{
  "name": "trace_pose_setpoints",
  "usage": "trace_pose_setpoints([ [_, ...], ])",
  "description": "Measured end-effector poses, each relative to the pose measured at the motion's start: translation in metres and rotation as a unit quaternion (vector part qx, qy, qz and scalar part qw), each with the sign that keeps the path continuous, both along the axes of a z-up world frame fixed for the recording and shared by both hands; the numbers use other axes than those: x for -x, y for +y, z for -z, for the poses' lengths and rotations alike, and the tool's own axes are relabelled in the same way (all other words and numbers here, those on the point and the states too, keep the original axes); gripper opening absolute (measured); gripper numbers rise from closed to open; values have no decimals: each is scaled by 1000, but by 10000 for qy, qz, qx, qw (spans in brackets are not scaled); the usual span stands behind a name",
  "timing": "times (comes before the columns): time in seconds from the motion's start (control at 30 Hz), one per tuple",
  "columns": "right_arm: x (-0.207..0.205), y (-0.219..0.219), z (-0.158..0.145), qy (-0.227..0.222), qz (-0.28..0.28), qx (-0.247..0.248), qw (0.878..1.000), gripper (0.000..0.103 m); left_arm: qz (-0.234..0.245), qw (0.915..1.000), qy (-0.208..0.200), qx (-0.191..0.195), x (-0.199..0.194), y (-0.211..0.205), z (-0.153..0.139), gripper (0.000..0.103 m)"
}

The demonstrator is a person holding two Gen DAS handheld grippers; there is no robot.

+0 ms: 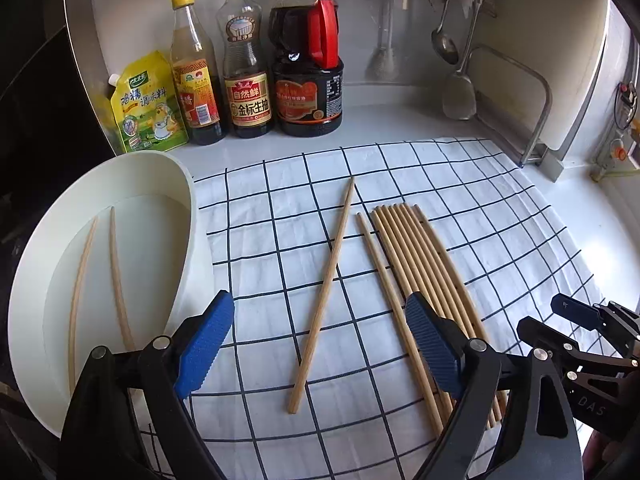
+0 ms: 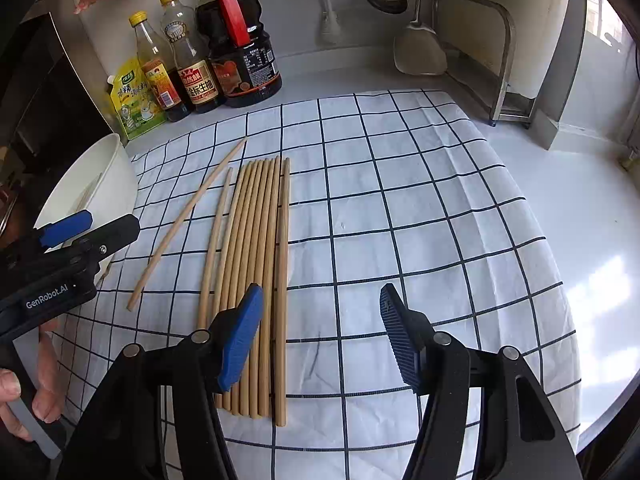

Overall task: Organize utensils
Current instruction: 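Move the right tool back to grasp a chopstick from the bundle while the left tool grasps another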

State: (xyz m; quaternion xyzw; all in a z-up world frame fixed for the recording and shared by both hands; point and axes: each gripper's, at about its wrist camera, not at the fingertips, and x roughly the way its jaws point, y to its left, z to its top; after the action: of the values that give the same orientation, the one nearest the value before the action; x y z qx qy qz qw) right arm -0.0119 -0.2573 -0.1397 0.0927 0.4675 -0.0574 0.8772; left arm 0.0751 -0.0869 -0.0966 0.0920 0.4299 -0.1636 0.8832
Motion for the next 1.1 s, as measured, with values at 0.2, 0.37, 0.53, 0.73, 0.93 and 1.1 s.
trace_pose_setpoints([
  [0.2, -14, 3, 13, 75, -96, 29, 9999, 58, -137, 9997, -7, -182, -10, -4, 15, 86],
  [0.37, -22, 7, 20, 180, -141, 179, 9996, 58, -346, 9991, -6, -255, -15, -4, 22, 87],
  [0.53, -25, 9, 26, 268, -167, 340, 9989, 58, -357, 9988, -66, -330, -16, -7, 24, 88],
  [0.73, -26, 10, 29, 306, -249, 376, 9985, 58, -275, 9985, -144, -452, -15, -13, 26, 89],
  [0.93, -24, 12, 29, 301, -347, 418, 9981, 58, -144, 9990, -107, -416, -12, -19, 28, 89],
  [1.1, -18, 2, 29, 245, -268, 506, 9981, 58, -28, 9988, -61, -491, -10, -25, 36, 89],
])
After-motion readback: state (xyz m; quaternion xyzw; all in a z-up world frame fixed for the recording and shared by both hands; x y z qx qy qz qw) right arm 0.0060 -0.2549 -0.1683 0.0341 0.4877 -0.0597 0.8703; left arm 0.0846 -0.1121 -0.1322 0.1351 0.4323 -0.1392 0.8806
